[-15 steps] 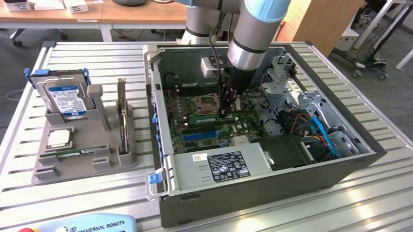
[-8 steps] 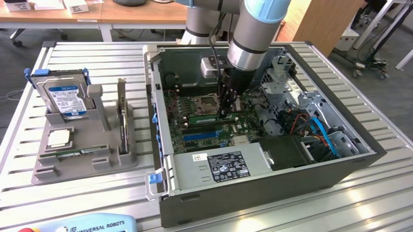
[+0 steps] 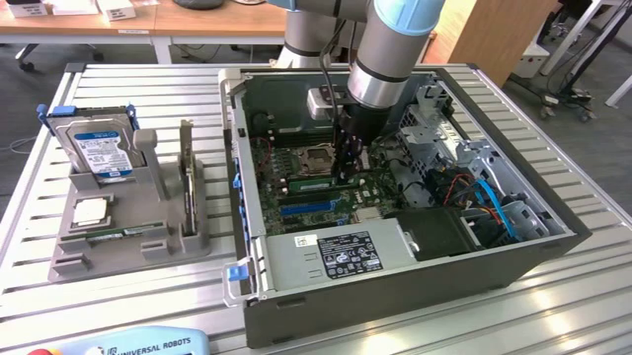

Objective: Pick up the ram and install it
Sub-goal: 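Insert the ram into the slot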

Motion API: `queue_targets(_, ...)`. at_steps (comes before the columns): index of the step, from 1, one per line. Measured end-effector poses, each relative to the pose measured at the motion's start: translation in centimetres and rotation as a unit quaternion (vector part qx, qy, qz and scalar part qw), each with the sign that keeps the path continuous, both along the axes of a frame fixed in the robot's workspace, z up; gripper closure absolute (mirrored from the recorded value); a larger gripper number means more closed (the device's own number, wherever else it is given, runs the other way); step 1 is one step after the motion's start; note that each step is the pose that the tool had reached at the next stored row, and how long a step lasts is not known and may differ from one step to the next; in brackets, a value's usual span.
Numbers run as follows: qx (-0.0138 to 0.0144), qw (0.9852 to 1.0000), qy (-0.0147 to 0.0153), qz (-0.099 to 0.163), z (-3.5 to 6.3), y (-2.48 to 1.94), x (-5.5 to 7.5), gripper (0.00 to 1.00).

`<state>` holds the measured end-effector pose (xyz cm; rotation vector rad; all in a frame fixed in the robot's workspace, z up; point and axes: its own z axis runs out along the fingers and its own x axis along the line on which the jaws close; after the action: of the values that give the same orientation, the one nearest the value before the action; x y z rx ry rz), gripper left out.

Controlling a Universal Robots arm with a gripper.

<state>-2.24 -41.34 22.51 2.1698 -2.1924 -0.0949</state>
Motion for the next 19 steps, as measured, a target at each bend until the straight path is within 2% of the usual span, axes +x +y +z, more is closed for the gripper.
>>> queue_targets(8, 0.0003, 1.0000, -0.0001, 0.000, 0.12, 0.01, 0.0, 0.69)
queue_targets(19, 0.0006, 1.0000, -0.0006, 0.000, 3.41, 0.00, -0.1, 0.69)
